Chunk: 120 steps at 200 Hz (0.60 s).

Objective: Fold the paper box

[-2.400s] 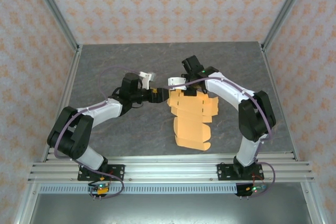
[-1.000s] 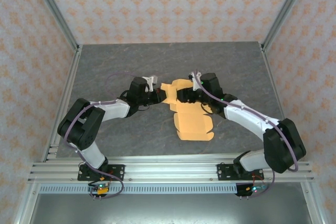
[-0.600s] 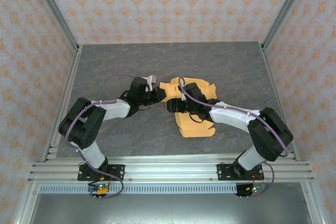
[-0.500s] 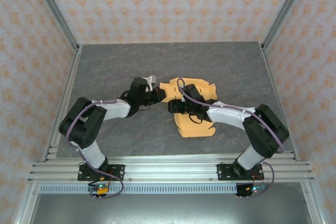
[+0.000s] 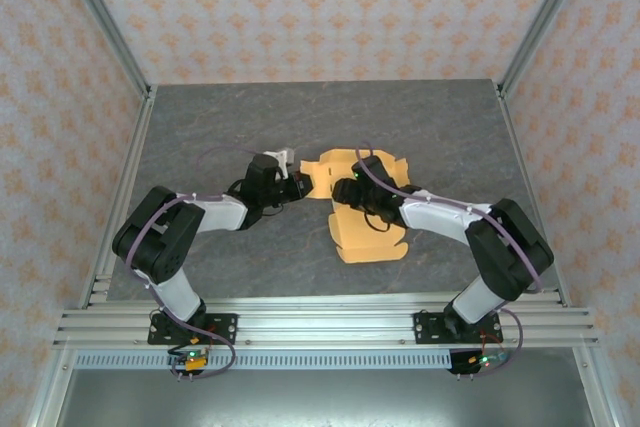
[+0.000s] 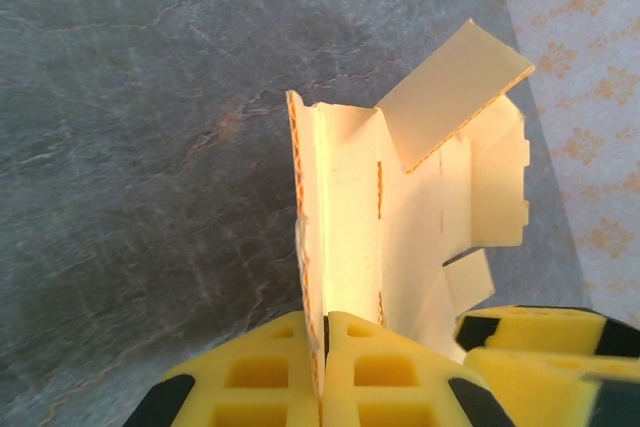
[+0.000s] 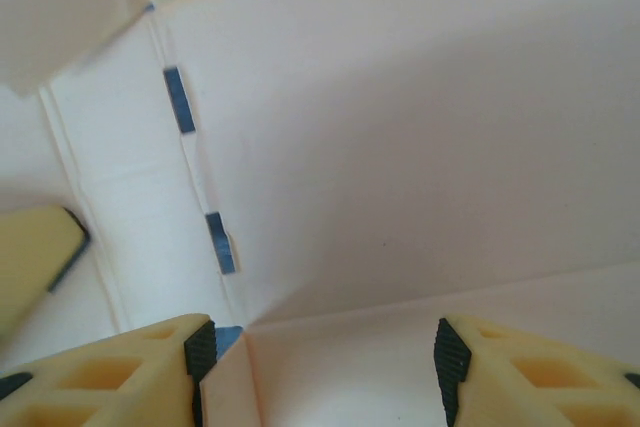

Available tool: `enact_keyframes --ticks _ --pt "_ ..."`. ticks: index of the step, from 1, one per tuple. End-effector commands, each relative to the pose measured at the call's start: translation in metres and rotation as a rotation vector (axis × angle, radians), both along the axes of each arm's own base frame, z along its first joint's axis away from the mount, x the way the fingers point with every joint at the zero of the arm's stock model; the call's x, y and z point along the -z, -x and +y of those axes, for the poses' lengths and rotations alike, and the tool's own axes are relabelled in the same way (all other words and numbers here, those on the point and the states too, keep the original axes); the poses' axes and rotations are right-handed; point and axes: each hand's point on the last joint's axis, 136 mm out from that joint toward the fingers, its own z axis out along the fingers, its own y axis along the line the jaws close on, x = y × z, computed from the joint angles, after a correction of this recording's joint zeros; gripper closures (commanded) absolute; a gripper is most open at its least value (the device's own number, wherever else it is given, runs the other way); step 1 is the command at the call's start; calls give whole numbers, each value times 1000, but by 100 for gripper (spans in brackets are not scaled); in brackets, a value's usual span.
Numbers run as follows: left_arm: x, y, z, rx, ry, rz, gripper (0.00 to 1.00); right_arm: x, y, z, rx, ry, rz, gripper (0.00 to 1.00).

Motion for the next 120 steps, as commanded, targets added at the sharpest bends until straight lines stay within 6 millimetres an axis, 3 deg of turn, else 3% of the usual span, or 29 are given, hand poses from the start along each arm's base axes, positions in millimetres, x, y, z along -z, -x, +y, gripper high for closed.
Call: enact_keyframes --ticks 1,31,55,73,120 --pt "-13 -4 1 -9 -24 -120 100 -28 0 4 144 -229 65 39" --pt "-15 2 -2 -6 -51 -174 100 -72 -11 3 337 -471 70 37" --pt "-20 7 -3 -5 -63 -214 100 -85 -20 -16 584 -580 104 33" --pt "-21 10 -3 -6 -84 -244 100 -85 -31 -23 685 -600 129 28" --pt "-27 17 -2 -6 -97 -316 100 -57 -46 -29 845 -527 295 24"
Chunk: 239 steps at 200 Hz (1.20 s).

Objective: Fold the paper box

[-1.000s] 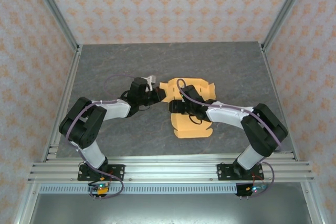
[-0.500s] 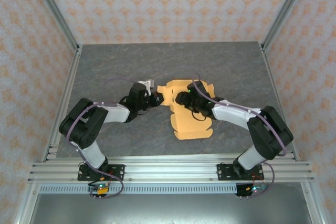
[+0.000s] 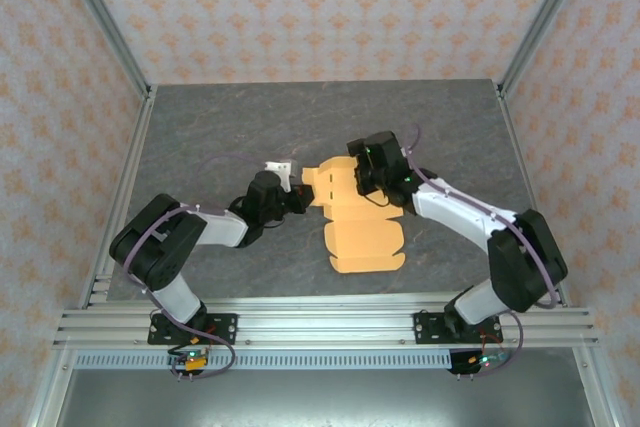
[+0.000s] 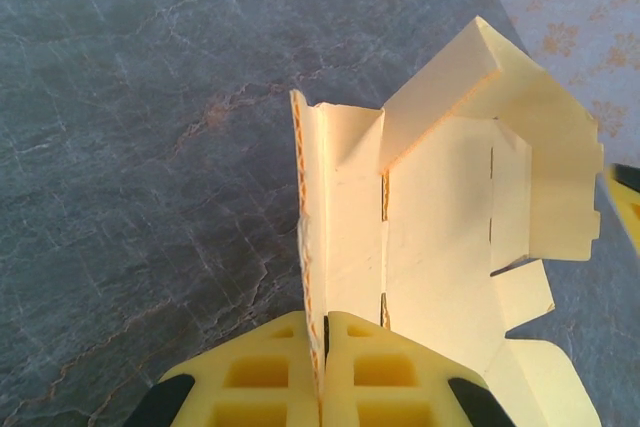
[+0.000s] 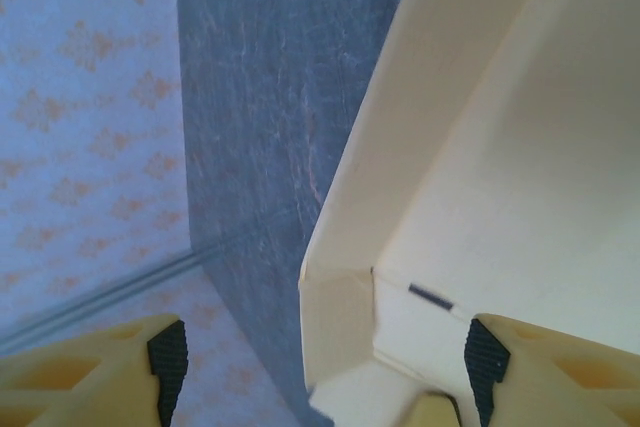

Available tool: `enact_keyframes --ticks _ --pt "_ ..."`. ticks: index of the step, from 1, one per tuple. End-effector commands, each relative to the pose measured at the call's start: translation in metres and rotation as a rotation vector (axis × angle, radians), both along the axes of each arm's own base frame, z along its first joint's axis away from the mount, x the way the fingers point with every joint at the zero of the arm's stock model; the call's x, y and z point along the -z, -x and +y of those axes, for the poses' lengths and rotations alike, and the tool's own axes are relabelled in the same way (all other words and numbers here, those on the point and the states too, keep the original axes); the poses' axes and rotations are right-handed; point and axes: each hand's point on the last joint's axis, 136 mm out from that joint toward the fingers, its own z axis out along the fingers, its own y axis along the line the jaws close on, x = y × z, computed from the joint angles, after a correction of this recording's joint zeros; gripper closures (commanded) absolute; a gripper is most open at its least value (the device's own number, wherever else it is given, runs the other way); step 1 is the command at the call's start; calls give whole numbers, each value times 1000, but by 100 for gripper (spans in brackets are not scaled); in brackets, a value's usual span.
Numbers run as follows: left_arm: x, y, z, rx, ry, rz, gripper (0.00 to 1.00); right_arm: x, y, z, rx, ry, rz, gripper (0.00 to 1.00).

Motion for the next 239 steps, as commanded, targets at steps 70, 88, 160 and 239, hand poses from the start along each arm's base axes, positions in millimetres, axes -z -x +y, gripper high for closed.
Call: enact_keyframes --ticks 70,88,160,239 --pt "-33 4 3 -17 -73 -221 100 29 -35 -4 94 -21 162 42" --pt "-33 2 7 -39 -85 -225 100 33 -35 0 91 -57 156 56" --pt "-39 9 9 -11 -123 -219 44 29 -39 -1 55 -107 -21 95" --pt "-36 22 61 -181 -255 -169 26 -5 -37 32 -268 -316 -376 92"
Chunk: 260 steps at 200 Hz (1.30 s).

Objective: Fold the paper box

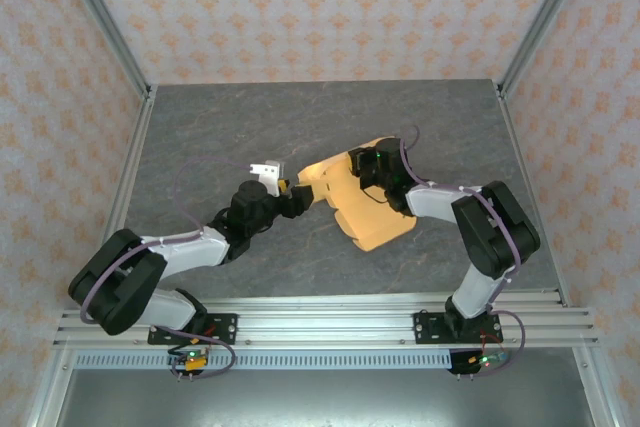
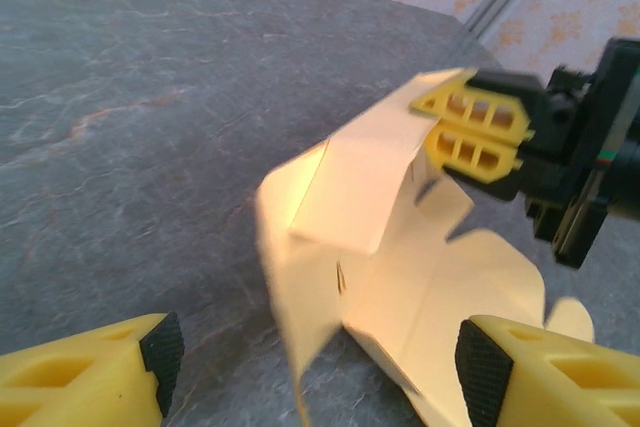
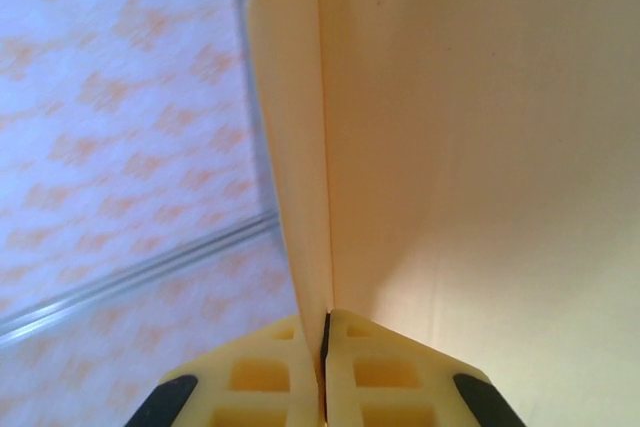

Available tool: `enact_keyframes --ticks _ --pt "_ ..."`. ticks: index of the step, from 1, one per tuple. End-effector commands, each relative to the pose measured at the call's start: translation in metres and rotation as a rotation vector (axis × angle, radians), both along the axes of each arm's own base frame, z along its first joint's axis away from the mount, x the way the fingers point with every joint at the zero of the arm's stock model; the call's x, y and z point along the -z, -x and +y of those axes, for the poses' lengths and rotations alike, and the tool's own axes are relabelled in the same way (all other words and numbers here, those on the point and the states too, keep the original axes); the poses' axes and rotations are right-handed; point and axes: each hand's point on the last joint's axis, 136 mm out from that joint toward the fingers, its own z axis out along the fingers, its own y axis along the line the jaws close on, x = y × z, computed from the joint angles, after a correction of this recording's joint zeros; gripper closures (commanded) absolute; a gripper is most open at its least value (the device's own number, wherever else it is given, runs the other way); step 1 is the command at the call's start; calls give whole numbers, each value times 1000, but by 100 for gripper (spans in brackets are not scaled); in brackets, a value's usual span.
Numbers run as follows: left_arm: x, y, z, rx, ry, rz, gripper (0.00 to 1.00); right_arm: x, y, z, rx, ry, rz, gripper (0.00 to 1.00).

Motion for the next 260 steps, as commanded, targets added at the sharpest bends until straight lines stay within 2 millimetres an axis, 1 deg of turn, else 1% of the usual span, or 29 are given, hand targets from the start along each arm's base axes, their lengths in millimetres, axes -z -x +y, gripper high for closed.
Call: enact_keyframes --ticks 1,29,52,70,86,93,110,124,143,155,186,222,234,260 --pt "14 1 28 -111 -102 41 26 -33 7 19 -147 -92 -192 92" --pt "20 -1 52 -193 -106 61 26 -35 21 23 -234 -63 -226 90" --pt "13 -1 66 -220 -58 49 26 -31 28 18 -253 -24 -240 85" --pt "11 1 78 -252 -64 36 27 -30 28 16 -261 -22 -251 85" --pt "15 1 88 -290 -85 41 27 -35 25 17 -260 -57 -278 85" --pt "17 1 90 -292 -95 44 28 -40 24 18 -266 -71 -298 85" --pt "24 -1 90 -289 -127 59 28 -42 22 23 -282 -86 -313 87" --pt "30 -4 85 -265 -130 80 28 -45 22 25 -293 -104 -338 87" --pt "36 -6 66 -179 -97 98 30 -49 24 29 -320 -121 -374 88" --pt "39 -7 59 -148 -81 104 30 -50 25 29 -327 -118 -390 89" --pt "31 -12 44 -86 -50 82 30 -40 27 26 -323 -92 -385 89" --pt "30 -19 32 -41 -45 83 32 -32 28 26 -323 -91 -381 90" --pt "32 -21 28 -23 -45 83 34 -29 29 26 -326 -85 -383 90" --pt "41 -25 14 27 -50 99 43 -20 29 25 -320 -86 -377 90"
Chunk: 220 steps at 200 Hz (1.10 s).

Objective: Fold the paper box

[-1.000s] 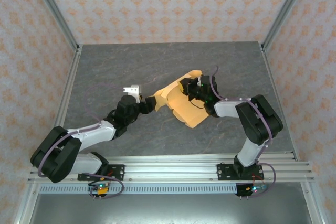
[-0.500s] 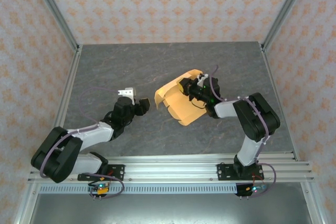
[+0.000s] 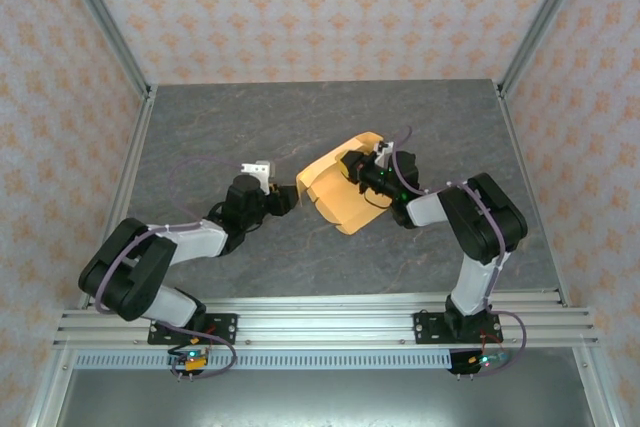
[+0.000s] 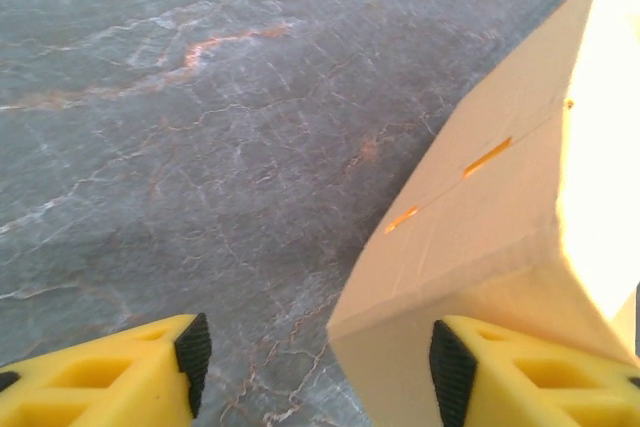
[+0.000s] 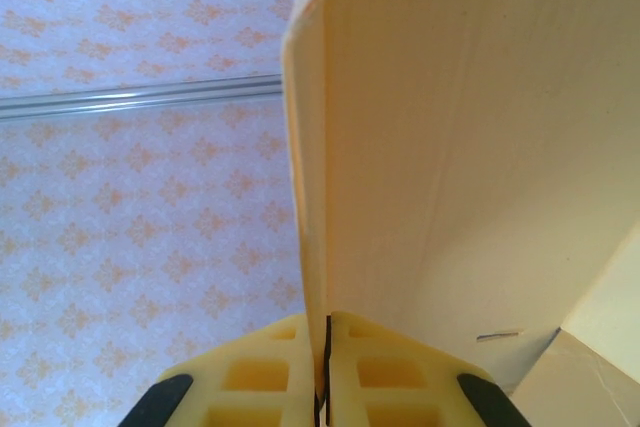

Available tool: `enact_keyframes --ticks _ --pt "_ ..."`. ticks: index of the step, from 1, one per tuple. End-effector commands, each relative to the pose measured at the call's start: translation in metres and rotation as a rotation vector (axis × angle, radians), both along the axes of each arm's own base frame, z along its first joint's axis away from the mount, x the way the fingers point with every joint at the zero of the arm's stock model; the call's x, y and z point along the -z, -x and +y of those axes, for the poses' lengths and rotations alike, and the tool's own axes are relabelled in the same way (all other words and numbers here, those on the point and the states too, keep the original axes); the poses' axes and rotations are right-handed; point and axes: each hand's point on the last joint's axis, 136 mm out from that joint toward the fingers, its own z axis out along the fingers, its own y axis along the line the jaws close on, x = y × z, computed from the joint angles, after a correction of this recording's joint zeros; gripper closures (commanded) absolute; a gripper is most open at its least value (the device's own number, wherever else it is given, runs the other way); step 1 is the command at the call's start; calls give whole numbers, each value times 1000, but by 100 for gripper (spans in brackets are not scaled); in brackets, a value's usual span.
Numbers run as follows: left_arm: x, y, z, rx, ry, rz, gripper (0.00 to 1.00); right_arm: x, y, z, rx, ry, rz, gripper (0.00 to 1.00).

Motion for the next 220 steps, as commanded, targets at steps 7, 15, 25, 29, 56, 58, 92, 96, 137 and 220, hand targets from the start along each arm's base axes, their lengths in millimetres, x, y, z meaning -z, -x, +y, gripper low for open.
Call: enact_keyframes --ticks 7,15,25,29,56,58,92,96,137,220 --pt "-4 -9 -19 74 9 -31 45 -5 2 0 -14 -17 -73 90" --pt "-2 -9 -23 83 6 -34 48 -2 3 0 -15 -13 -71 90" --pt "0 -10 -26 95 -1 -33 52 1 3 0 -15 -8 -67 90" --pt "0 -10 -28 102 -2 -34 54 3 3 0 -14 -6 -65 90" --pt "-3 -10 -39 138 -31 -51 58 9 4 0 -16 -5 -56 91" --pt "-4 -11 -40 139 -34 -52 58 10 4 0 -17 -5 -55 91" --pt "-9 -13 -50 164 -44 -62 64 12 3 0 -13 -16 -51 91" --pt "-8 -13 -50 163 -46 -62 65 13 3 0 -13 -15 -49 91" --pt "-5 -14 -63 176 -52 -60 68 18 3 -1 -2 -23 -37 91" --pt "4 -20 -70 81 -50 -68 71 24 8 6 96 -69 32 93"
